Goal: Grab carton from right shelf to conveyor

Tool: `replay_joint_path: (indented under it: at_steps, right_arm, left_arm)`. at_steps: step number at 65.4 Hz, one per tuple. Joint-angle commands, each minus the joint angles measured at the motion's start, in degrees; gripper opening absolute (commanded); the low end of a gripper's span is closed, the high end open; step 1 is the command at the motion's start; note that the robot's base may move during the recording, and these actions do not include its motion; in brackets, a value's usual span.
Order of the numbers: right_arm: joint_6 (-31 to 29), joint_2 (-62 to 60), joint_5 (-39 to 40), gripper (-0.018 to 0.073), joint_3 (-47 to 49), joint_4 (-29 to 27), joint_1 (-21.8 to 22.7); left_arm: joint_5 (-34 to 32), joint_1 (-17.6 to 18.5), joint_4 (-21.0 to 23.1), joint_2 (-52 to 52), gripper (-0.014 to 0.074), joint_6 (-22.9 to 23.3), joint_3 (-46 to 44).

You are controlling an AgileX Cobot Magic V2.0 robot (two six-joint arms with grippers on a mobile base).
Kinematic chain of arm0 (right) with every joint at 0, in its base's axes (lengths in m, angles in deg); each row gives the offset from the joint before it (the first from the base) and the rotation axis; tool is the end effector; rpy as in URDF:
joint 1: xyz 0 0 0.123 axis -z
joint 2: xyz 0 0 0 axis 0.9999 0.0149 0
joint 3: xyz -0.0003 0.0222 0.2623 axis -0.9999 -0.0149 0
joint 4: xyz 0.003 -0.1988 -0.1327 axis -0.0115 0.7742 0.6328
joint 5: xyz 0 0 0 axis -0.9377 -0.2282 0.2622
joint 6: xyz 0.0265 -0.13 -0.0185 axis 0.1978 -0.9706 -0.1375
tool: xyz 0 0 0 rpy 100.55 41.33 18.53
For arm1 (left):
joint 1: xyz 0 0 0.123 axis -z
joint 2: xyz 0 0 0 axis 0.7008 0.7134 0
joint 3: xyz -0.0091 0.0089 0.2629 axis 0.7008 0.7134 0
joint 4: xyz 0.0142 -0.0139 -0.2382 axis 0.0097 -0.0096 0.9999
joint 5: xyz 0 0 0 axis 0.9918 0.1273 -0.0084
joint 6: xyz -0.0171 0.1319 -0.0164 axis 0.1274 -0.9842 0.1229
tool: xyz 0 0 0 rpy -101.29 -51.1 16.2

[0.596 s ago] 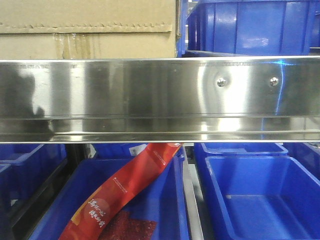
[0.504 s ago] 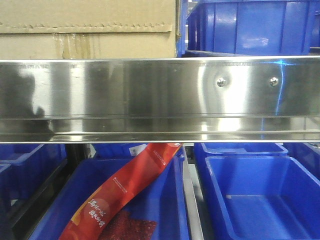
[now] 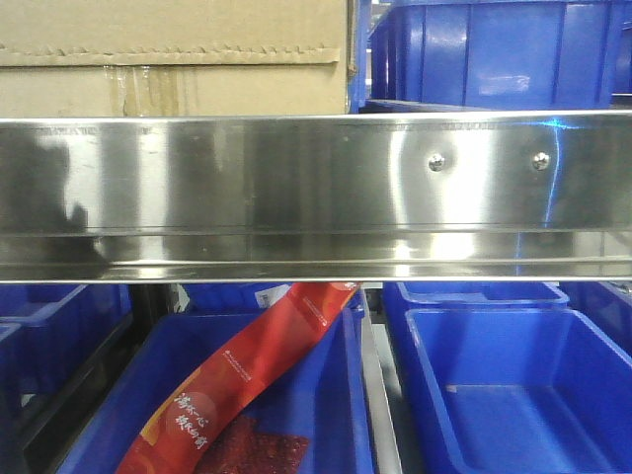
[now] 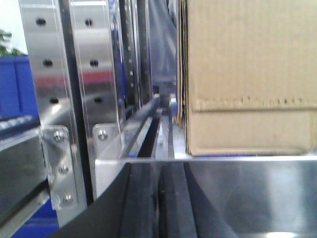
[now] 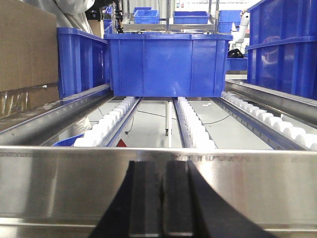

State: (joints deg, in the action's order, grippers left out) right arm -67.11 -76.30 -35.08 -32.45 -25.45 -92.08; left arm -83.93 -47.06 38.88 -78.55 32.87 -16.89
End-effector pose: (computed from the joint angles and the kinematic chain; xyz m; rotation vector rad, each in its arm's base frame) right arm 0.1089 0.0062 0.2109 -0.0145 1.5309 0.0727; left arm 0.1082 0.0049 0.2196 0.0219 1.4621 0.0984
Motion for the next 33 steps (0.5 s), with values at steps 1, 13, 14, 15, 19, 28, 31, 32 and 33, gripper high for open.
replay_joint_path:
  at_steps: [1, 13, 14, 15, 19, 28, 31, 32, 33]
  right_arm:
    - [-0.44, -0.42, 1.31, -0.007, -0.01, -0.04, 0.21]
    - [-0.44, -0.42, 1.31, -0.007, -0.01, -0.04, 0.21]
    - [-0.44, -0.42, 1.31, -0.007, -0.01, -0.04, 0.21]
    - [-0.44, -0.42, 1.31, -0.007, -0.01, -0.04, 0.21]
    - [-0.44, -0.42, 1.88, -0.007, -0.01, -0.04, 0.19]
    - [-0.44, -0.42, 7.71, -0.007, -0.01, -0.43, 0.19]
    - [-0.44, -0.42, 8.33, -0.007, -0.01, -0.43, 0.19]
    - [-0.44, -0.42, 7.96, -0.007, 0.4, -0.43, 0.19]
    - [-0.44, -0.42, 7.37, -0.007, 1.46, -0.53, 0.19]
  left_arm:
    - [-1.74, -0.09, 0.44, -0.24, 0.002, -0.41, -0.09]
    - [-1.82, -0.09, 0.53, -0.24, 0.002, -0.41, -0.09]
    - [-1.92, -0.09, 0.56, -0.24, 0.002, -0.41, -0.09]
    - [-2.02, -0.09, 0.68, -0.24, 0.002, -0.41, -0.09]
    - [-2.49, -0.09, 2.44, -0.24, 0.002, -0.41, -0.09]
    - [-6.99, -0.09, 7.7, -0.24, 0.002, -0.41, -0.09]
    - [-7.12, -0.09, 8.57, -0.24, 0.002, -0.41, -0.09]
    - [-6.83, -0.09, 8.71, -0.24, 0.002, -0.41, -0.41]
    - [-6.71, -0.09, 8.69, -0.24, 0.002, -0.41, -0.92]
